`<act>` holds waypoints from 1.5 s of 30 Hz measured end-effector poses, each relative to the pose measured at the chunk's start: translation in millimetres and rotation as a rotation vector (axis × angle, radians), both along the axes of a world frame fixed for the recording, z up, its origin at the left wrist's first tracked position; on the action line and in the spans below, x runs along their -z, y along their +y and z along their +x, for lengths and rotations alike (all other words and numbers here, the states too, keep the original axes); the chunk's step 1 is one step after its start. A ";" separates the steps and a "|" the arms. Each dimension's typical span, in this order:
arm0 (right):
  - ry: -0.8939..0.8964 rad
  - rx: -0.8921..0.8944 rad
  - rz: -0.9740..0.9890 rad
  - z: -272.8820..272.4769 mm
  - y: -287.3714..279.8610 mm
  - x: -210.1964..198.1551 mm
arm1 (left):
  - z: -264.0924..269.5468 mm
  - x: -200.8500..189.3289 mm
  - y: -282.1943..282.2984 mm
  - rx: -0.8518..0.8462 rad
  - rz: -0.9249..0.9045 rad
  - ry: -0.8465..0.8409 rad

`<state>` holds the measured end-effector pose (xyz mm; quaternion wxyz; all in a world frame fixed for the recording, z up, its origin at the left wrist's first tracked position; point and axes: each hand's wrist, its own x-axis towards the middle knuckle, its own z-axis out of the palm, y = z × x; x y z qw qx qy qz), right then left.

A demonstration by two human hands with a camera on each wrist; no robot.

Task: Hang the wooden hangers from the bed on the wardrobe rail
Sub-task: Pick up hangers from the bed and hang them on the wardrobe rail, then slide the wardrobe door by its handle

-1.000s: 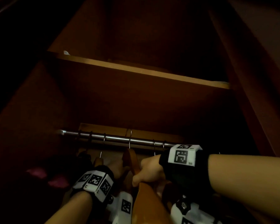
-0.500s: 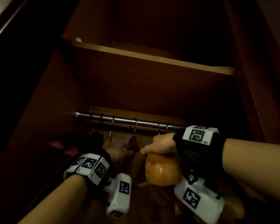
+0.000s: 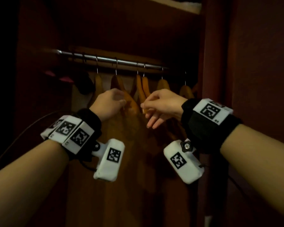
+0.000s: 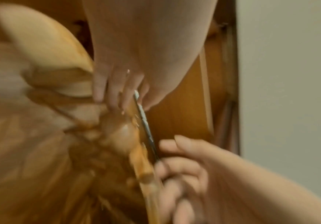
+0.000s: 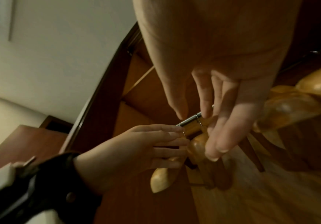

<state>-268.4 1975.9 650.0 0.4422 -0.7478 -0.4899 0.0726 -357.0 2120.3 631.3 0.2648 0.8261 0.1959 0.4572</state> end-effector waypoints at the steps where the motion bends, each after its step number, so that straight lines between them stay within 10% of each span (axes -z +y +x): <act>1: 0.017 0.005 0.035 -3.1 -11.5 11.5 | -4.2 10.8 -12.9 -0.038 0.060 0.002; 14: -0.049 0.287 0.018 33.2 -122.8 188.9 | 14.9 150.2 -152.3 0.104 0.269 0.214; 25: 0.211 0.540 -0.323 77.8 -146.7 325.1 | 51.7 190.9 -156.1 0.179 0.675 0.602; 32: 0.305 0.658 -0.231 75.4 -102.7 360.0 | 106.5 189.2 -140.9 0.144 1.537 0.895; 45: 0.369 0.804 0.056 75.3 -69.7 375.6 | 138.6 193.0 -121.8 -0.020 1.718 1.070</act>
